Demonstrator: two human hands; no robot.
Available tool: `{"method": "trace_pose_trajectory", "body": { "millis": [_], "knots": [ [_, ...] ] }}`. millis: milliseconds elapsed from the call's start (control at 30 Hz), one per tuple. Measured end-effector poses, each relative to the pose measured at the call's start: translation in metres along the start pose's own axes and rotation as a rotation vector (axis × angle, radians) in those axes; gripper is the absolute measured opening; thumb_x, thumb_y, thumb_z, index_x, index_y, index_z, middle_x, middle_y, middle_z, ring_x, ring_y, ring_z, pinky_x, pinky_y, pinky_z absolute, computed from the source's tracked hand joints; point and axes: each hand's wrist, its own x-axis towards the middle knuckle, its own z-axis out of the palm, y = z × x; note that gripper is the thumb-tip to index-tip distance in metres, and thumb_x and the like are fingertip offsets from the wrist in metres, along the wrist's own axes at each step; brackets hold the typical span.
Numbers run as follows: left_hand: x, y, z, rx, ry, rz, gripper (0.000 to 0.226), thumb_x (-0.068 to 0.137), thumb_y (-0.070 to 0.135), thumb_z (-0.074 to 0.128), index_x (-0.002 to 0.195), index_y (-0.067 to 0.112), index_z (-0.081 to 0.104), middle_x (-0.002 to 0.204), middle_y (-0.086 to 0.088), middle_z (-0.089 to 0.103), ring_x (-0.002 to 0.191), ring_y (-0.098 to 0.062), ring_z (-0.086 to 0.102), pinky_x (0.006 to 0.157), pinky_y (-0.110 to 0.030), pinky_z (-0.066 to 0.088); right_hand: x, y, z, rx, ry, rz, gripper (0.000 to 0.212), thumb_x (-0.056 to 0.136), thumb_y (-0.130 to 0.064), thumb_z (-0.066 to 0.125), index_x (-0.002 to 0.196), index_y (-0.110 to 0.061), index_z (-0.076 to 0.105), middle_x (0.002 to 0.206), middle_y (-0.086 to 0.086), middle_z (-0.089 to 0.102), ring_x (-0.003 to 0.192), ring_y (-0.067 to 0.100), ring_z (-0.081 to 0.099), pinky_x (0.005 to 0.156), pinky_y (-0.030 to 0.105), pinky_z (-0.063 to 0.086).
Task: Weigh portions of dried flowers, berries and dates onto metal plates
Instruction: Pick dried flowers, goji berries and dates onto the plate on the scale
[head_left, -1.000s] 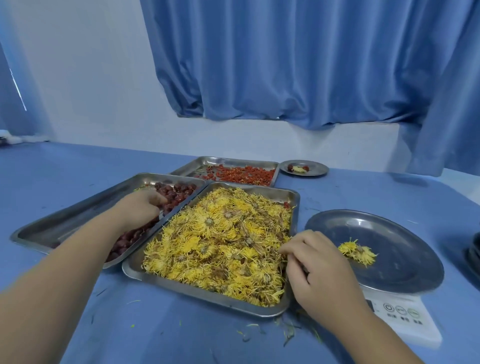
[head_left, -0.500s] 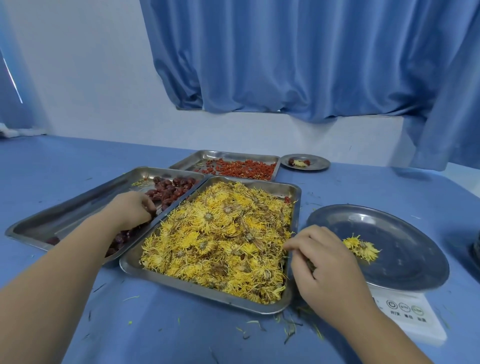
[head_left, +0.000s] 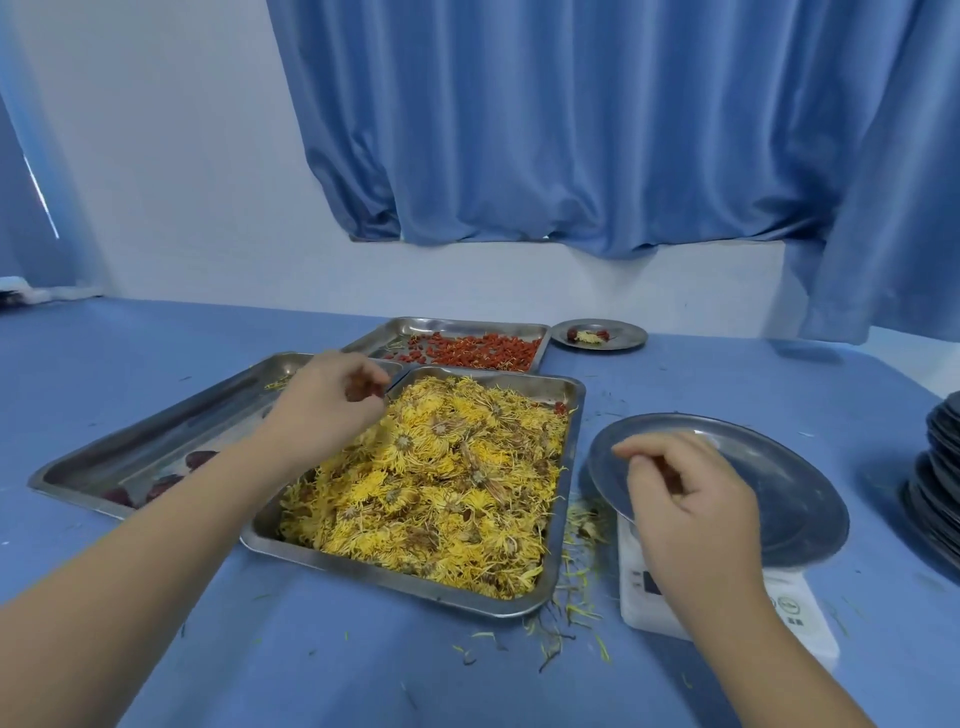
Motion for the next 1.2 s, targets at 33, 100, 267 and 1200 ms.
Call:
{"method": "trace_pose_trajectory", "body": {
  "millis": [33, 100, 267, 1200],
  "knots": [
    [-0.003, 0.016, 0.006, -0.025, -0.016, 0.040, 0.018, 0.082, 0.011, 0.068, 0.092, 0.026, 0.065, 0.091, 0.010, 0.057, 0.074, 0.002, 0.055, 0.058, -0.008, 0.040, 0.003, 0.000, -0.004, 0.079, 0.044, 0.083, 0.038, 0.085, -0.002, 0.055, 0.074, -0.036, 0.068, 0.077, -0.015, 0.065, 0.064, 0.002, 0.056, 0.055, 0.010, 0.040],
    [-0.009, 0.049, 0.020, -0.086, -0.078, 0.108, 0.020, 0.081, 0.013, 0.069, 0.092, 0.030, 0.065, 0.097, 0.010, 0.055, 0.081, 0.001, 0.058, 0.063, -0.008, 0.044, 0.010, 0.001, -0.012, 0.227, 0.165, 0.231, 0.035, 0.086, -0.006, 0.053, 0.074, -0.036, 0.069, 0.068, -0.015, 0.065, 0.052, 0.001, 0.051, 0.050, 0.012, 0.041],
    [-0.018, 0.115, 0.064, -0.119, -0.283, 0.286, 0.023, 0.080, 0.018, 0.067, 0.095, 0.035, 0.064, 0.105, 0.014, 0.050, 0.093, 0.005, 0.053, 0.071, -0.003, 0.039, 0.019, 0.001, -0.027, 0.358, 0.344, 0.397, 0.032, 0.082, -0.007, 0.050, 0.069, -0.029, 0.069, 0.056, -0.011, 0.057, 0.048, 0.007, 0.044, 0.049, 0.026, 0.041],
    [0.150, 0.087, 0.108, 0.300, -0.156, 0.075, 0.015, 0.087, 0.027, 0.059, 0.102, 0.024, 0.060, 0.102, -0.001, 0.056, 0.087, -0.018, 0.053, 0.072, -0.030, 0.039, 0.151, 0.047, -0.050, -0.087, -0.292, 0.205, 0.018, 0.083, -0.018, 0.057, 0.070, -0.022, 0.068, 0.076, 0.000, 0.069, 0.069, 0.019, 0.062, 0.067, 0.031, 0.051]
  ]
}}
